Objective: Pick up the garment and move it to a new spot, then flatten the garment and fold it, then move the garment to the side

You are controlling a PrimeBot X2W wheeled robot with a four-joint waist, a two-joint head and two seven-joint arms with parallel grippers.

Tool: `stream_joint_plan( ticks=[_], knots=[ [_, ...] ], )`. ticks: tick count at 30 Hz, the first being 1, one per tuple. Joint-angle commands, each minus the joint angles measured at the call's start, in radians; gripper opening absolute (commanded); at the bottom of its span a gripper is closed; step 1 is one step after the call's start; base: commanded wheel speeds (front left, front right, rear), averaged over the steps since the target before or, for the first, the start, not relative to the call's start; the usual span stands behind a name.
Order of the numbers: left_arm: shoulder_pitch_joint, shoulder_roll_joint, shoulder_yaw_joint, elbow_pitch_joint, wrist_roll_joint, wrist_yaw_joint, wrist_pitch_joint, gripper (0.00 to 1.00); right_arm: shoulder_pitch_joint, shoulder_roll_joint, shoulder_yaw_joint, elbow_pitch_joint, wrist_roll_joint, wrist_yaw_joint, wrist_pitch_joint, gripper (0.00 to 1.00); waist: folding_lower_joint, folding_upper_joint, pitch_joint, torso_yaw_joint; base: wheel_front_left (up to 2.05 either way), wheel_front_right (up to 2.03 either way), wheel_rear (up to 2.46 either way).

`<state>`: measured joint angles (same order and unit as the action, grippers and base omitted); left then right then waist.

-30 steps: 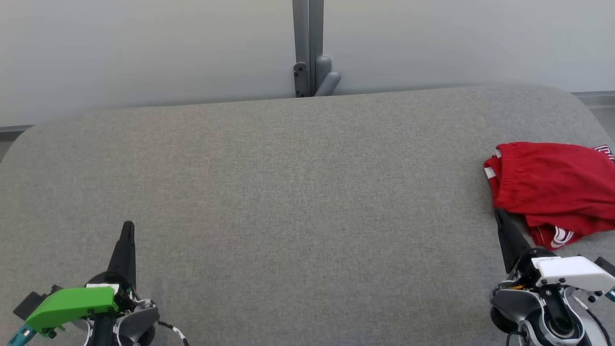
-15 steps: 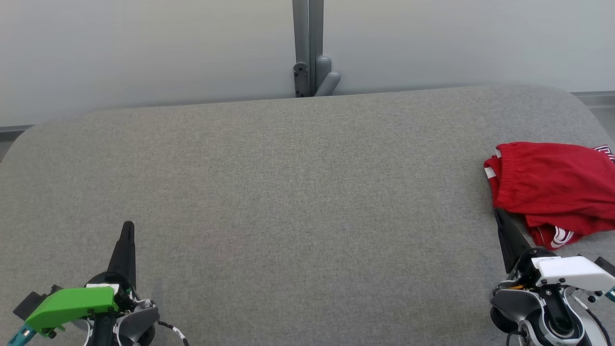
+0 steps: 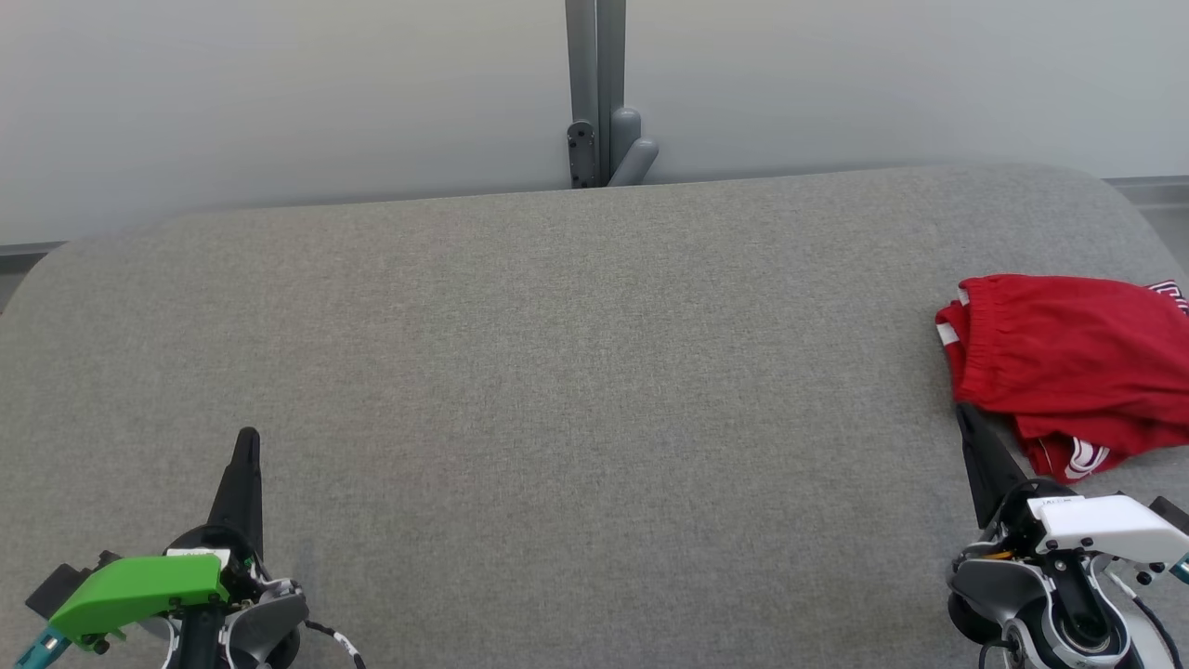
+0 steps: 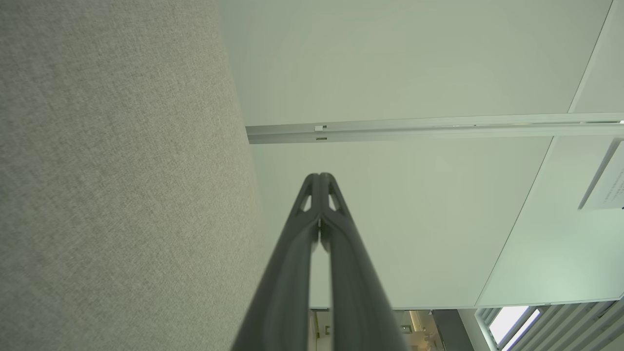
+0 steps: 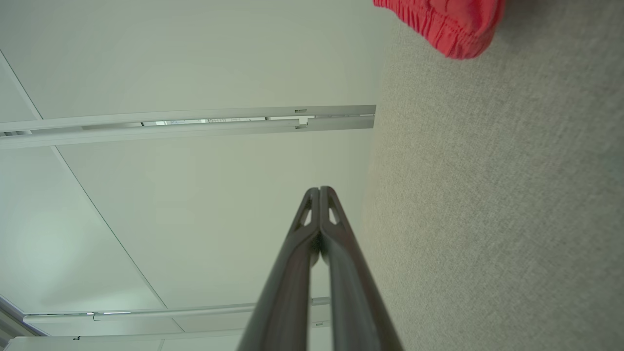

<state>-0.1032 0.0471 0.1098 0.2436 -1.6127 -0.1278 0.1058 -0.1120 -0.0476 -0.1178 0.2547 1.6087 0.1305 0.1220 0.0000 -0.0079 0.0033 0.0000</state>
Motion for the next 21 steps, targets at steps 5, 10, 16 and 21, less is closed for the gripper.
stream_joint_plan(
  ticks=[5, 10, 16, 21],
  knots=[
    [-0.01, 0.006, 0.004, 0.0, -0.002, -0.007, 0.004, 0.0, -0.01, -0.005, -0.002, -0.004, 0.006, 0.0, 0.003, 0.0, 0.0, 0.0079, 0.0, 0.0, 0.0, 0.0, 0.0],
    [-0.01, 0.006, 0.004, 0.0, -0.002, -0.007, 0.004, 0.0, -0.01, -0.005, -0.002, -0.004, 0.006, 0.0, 0.003, 0.0, 0.0, 0.0079, 0.0, 0.0, 0.0, 0.0, 0.0],
    [-0.01, 0.006, 0.004, 0.0, -0.002, -0.007, 0.004, 0.0, -0.01, -0.005, -0.002, -0.004, 0.006, 0.0, 0.003, 0.0, 0.0, 0.0079, 0.0, 0.0, 0.0, 0.0, 0.0],
    [-0.01, 0.006, 0.004, -0.001, -0.002, -0.007, 0.004, 0.0, -0.01, -0.005, -0.002, -0.004, 0.006, 0.0, 0.003, 0.0, 0.0, 0.0079, 0.0, 0.0, 0.0, 0.0, 0.0]
  ],
)
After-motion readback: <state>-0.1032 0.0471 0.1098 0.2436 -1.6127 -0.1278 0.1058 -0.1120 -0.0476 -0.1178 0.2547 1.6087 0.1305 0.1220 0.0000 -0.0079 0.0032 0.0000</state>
